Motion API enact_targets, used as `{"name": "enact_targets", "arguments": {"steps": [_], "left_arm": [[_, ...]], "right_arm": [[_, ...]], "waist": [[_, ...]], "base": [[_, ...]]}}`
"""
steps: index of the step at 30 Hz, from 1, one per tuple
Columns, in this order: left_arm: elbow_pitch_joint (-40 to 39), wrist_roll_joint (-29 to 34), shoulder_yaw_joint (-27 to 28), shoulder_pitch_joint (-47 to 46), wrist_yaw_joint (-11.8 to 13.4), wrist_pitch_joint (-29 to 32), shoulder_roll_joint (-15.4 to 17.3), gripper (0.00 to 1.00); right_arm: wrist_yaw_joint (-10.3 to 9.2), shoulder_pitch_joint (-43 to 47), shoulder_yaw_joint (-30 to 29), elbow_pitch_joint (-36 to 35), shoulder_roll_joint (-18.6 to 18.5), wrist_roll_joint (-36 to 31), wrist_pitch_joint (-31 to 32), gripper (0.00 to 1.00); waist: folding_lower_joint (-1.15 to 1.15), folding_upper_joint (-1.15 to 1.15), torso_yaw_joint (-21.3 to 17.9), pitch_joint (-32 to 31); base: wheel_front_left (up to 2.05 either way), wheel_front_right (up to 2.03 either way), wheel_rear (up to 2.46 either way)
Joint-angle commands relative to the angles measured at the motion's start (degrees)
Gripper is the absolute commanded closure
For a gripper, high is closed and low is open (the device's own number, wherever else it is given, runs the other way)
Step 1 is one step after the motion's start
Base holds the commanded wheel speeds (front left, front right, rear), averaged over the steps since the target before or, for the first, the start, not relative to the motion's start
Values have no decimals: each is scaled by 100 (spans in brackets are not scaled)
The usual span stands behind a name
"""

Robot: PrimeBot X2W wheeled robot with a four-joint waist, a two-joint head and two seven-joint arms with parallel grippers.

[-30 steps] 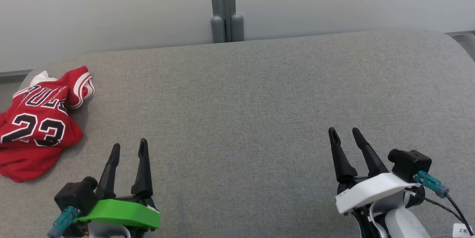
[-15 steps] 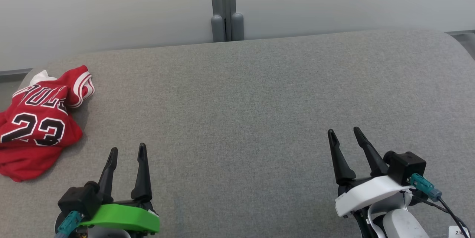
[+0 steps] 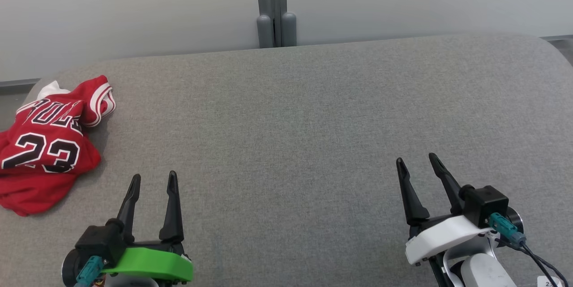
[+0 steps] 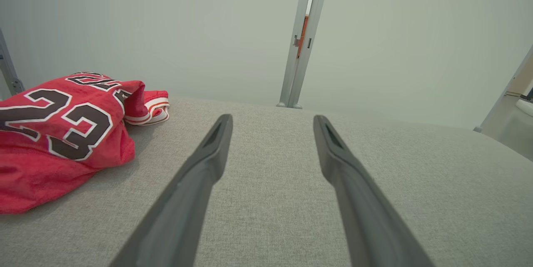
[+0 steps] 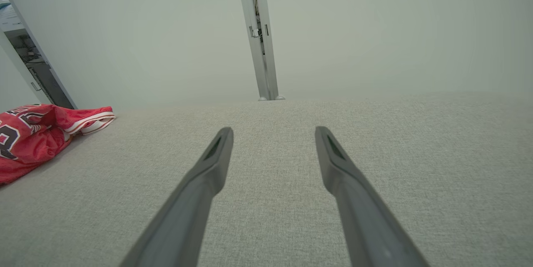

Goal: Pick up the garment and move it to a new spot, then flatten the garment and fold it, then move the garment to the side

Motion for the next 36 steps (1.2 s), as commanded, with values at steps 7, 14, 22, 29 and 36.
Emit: {"name": "enact_targets", "arguments": {"steps": [7,14,22,29,36], "left_arm": [[-34,390,42,71,-28,-111,45,0],[-19,627,40,114,-36,-176,46,0],[38,743,37,117,-22,-203,46,0],[62,738,32,110,-2,-203,46,0],[93,791,-7,49,42,-203,46,0]], "right_arm": [[2,35,68,-1,-25,-382,-116,0],[2,47,103,27,-26,-677,-185,0],[2,75,125,38,-26,-778,-210,0],[2,88,118,28,-26,-769,-210,0],[2,161,117,11,-22,-801,-210,0]], "waist": [[0,0,6,44],[0,0,-1,37],[0,0,18,11],[0,0,46,4],[0,0,275,-2]], "base": [[0,0,0],[0,0,0],[0,0,0],[0,0,0],[0,0,0]]}}
